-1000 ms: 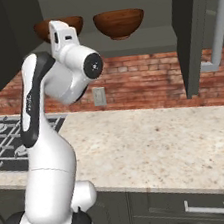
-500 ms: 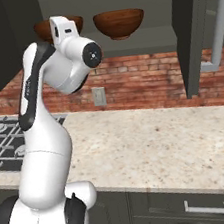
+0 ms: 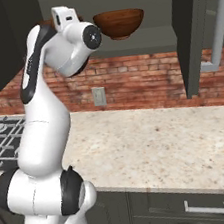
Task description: Pick up the bowls from the cabinet and place each bowl in front of a stool on the dining counter.
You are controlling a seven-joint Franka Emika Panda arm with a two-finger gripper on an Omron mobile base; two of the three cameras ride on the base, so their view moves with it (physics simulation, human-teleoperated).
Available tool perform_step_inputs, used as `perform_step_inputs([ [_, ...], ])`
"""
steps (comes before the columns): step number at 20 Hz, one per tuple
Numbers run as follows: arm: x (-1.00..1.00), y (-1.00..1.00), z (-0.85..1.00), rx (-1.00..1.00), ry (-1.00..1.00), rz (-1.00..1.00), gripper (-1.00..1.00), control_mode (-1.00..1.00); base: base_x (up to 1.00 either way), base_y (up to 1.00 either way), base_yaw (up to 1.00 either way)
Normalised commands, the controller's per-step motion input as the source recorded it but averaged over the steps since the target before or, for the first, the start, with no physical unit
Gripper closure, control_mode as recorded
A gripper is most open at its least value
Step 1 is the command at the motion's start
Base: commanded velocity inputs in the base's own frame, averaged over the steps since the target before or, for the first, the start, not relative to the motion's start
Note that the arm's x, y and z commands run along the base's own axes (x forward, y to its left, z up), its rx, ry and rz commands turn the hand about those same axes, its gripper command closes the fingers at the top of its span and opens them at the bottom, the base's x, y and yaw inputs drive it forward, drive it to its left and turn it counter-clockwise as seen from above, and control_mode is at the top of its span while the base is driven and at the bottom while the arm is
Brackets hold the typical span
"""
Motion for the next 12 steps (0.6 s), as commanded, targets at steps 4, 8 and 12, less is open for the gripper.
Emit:
perform_step_inputs([
  [4, 0.53, 0.00, 0.00, -0.07, 0.04, -0.02, -1.00, -1.00, 0.00, 0.00, 0.00],
  [8, 0.52, 0.00, 0.00, -0.04, 0.03, 0.00, -1.00, -1.00, 0.00, 0.00, 0.00],
  [12, 0.47, 0.00, 0.00, -0.01, 0.00, -0.01, -1.00, -1.00, 0.00, 0.00, 0.00],
])
